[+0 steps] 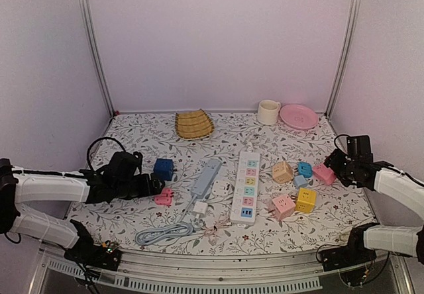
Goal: Pull the plug off the socket
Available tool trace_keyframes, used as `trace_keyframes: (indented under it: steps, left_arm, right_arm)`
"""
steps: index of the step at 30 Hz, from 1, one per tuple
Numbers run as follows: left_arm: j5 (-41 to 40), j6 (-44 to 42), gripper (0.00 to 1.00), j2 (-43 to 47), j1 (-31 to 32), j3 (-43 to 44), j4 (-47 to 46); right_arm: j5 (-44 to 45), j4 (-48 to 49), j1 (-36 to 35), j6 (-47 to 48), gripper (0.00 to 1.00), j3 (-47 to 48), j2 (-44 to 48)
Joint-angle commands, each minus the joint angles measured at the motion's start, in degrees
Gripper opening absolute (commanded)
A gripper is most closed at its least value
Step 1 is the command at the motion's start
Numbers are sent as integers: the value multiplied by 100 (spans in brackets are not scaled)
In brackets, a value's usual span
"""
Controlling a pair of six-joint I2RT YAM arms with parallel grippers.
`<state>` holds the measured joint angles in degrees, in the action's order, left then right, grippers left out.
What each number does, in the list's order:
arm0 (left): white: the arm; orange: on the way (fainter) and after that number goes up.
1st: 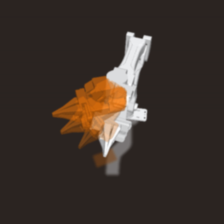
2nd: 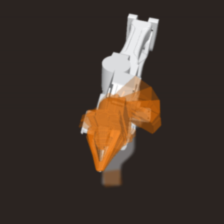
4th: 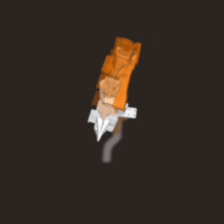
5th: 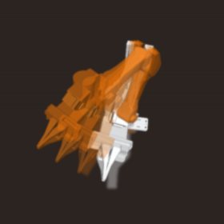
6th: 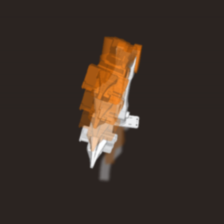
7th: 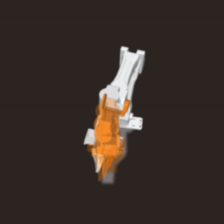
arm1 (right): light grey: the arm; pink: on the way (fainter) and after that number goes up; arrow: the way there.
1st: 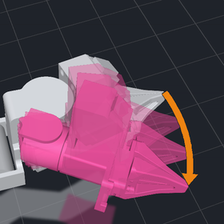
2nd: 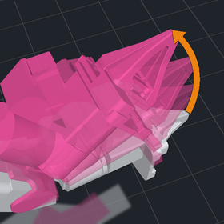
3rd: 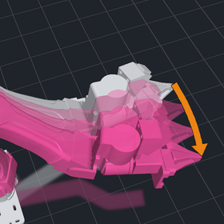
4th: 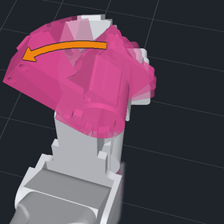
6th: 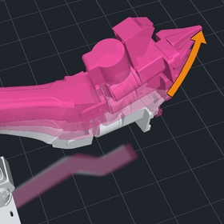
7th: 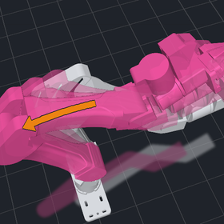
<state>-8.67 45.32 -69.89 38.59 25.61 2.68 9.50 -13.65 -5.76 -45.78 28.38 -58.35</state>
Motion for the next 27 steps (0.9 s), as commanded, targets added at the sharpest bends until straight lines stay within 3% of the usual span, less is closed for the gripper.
trace_keyframes:
  steps: [1,9,27]
  left_arm:
    - [-328,-107,93,333,-45,183,264]
    - [-530,-214,96,613,-49,329,438]
    - [-599,-475,97,775,-50,530,252]
  right_arm:
    - [63,102,55,-15,83,-72,208]
    - [162,-33,82,-1,100,-21,261]
    - [249,-454,105,245,99,449,70]
